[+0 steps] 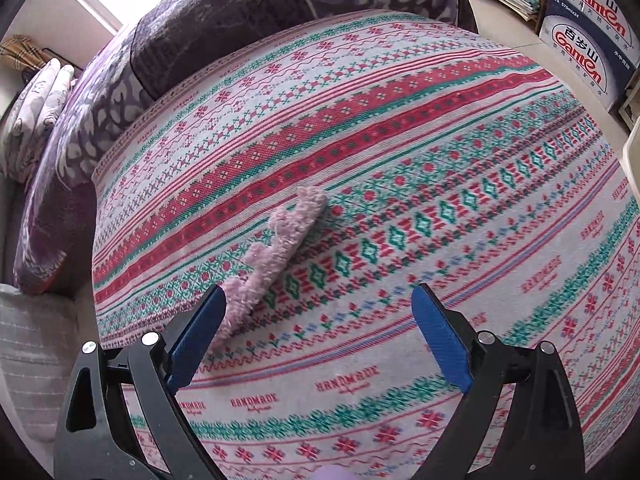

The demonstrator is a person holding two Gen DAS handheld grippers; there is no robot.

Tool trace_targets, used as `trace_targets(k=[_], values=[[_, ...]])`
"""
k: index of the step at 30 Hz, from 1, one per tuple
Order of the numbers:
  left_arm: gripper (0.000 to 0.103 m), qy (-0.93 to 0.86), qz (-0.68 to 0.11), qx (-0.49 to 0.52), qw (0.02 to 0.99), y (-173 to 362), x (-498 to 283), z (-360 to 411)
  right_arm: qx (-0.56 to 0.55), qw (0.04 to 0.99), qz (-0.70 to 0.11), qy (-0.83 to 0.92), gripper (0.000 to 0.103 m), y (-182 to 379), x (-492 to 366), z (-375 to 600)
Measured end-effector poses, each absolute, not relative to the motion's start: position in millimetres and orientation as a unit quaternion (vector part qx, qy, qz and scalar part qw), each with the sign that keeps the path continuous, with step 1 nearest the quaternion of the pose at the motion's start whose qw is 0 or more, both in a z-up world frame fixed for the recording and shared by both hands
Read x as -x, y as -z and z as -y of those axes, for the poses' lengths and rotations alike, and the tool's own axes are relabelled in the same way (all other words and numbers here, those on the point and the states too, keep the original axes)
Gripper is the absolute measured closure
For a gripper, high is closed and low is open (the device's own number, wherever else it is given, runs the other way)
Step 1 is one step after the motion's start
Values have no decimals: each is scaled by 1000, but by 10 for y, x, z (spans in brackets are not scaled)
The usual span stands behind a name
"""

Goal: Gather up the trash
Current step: 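Grasp the blue-and-white box with the left gripper while the right grasps the pink fuzzy strip, then carry the box and pink strip over the bin and open the right gripper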

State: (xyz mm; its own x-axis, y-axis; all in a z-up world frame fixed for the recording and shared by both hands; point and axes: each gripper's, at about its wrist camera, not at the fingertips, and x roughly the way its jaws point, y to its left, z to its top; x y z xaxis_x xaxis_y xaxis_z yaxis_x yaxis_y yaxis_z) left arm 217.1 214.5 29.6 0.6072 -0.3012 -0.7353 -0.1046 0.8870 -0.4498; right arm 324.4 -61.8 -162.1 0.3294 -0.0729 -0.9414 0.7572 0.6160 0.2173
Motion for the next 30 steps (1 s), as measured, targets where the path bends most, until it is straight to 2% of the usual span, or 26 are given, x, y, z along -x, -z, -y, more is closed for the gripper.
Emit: trace_targets(k=[3, 6, 9, 12, 13, 14, 15, 16, 30], values=[[43, 49, -434, 242, 867, -296, -2190, -2224, -327, 736, -512, 298, 13, 1691, -3414, 553], [43, 56, -446, 249, 858, -234, -2240, -2251, -271, 747, -538, 282, 9, 1723, -3571, 396], [43, 53, -450, 250, 856, -209, -2247, -2281, -206, 769, -549, 253, 12, 1719, -3549, 236], [43, 47, -449, 245, 858, -199, -2239, -2281, -172, 794, -540, 222, 30, 1657, -3381, 179], [43, 46, -450, 245, 858, -194, -2239, -2279, -160, 800, -541, 204, 44, 1632, -3315, 166], [43, 46, -451, 247, 856, -182, -2239, -2280, -149, 807, -543, 175, 63, 1603, -3246, 179], [43, 46, -453, 249, 855, -165, -2244, -2279, -146, 810, -546, 157, 69, 1575, -3184, 219], [43, 47, -455, 250, 853, -148, -2248, -2273, -142, 812, -550, 137, 79, 1561, -3109, 265], [43, 24, -470, 190, 862, 15, -2255, -1879, -107, 861, -490, 89, 80, 921, -1948, 765]])
